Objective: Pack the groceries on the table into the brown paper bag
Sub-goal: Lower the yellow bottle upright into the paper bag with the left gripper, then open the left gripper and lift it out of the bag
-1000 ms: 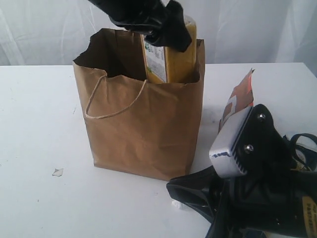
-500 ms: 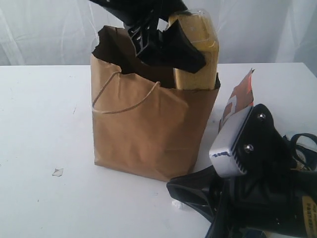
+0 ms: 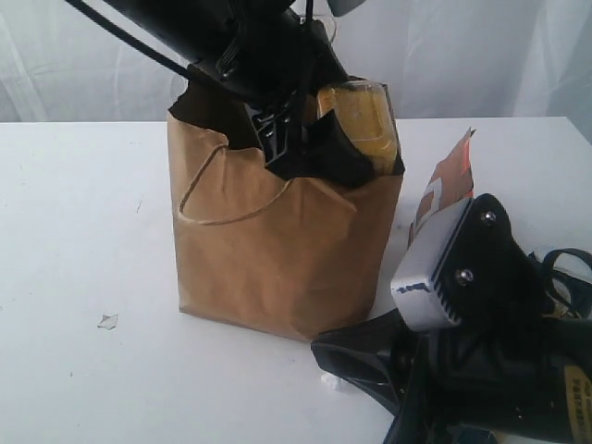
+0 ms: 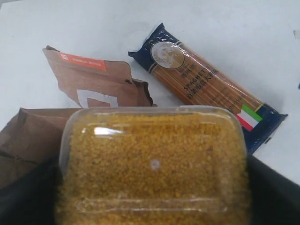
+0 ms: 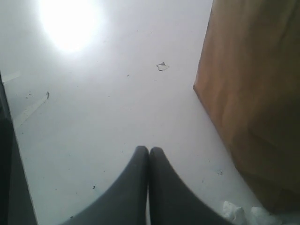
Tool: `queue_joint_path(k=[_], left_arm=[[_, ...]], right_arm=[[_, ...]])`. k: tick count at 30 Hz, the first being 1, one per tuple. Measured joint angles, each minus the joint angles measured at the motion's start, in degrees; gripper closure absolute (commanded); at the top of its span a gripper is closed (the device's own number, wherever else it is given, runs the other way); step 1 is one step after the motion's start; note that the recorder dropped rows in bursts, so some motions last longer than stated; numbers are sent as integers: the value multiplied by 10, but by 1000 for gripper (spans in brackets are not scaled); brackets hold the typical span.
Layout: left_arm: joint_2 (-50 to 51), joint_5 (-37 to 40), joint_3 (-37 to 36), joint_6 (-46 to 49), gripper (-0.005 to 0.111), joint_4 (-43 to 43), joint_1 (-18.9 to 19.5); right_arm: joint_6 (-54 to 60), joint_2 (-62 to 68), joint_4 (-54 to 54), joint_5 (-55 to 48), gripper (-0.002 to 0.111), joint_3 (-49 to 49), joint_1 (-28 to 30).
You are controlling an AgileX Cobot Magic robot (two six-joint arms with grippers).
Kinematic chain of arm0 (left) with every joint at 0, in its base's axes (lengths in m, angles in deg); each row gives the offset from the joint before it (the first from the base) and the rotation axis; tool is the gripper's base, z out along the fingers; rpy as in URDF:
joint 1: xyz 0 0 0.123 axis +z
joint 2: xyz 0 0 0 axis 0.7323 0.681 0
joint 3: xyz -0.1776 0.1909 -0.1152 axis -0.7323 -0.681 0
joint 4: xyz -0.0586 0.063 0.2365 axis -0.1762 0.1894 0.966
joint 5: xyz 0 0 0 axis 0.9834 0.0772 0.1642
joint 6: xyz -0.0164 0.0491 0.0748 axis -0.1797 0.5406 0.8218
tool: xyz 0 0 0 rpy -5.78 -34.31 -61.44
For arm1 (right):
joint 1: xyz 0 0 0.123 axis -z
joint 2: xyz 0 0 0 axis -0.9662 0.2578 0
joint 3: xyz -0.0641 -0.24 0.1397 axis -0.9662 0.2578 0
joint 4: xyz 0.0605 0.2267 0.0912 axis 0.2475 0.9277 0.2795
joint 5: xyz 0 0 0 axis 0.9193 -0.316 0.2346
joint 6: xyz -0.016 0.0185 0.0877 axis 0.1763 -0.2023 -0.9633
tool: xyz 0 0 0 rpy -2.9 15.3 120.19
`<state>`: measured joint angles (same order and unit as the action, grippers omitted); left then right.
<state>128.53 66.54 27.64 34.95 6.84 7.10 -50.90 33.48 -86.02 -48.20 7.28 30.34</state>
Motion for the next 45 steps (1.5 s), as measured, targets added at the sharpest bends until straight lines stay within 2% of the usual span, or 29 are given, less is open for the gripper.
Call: queue_joint_path(k=[8, 11, 14, 18, 19, 20, 28, 38, 45], left_arm=[[13, -4, -1, 1, 106, -1, 0], [13, -5, -1, 0, 96, 7, 0], [13, -5, -1, -22, 74, 21, 0], [13, -5, -1, -46, 27, 32, 0], [13, -5, -1, -52, 19, 34, 0], [13, -5, -1, -59, 17, 35, 0], [11, -41, -1, -104, 17, 34, 0], [7, -34, -1, -113, 18, 34, 0], [-41, -34, -1, -117, 22, 37, 0]], right_arm=[[0, 0, 0, 0, 108, 0, 0], [0, 0, 0, 0, 108, 0, 0], [0, 0, 0, 0, 108, 0, 0], [0, 0, 0, 0, 108, 0, 0], [0, 0, 0, 0, 108, 0, 0], [0, 0, 0, 0, 108, 0, 0], [0, 0, 0, 4, 108, 0, 0], [0, 0, 0, 8, 108, 0, 0], [0, 0, 0, 8, 108, 0, 0]])
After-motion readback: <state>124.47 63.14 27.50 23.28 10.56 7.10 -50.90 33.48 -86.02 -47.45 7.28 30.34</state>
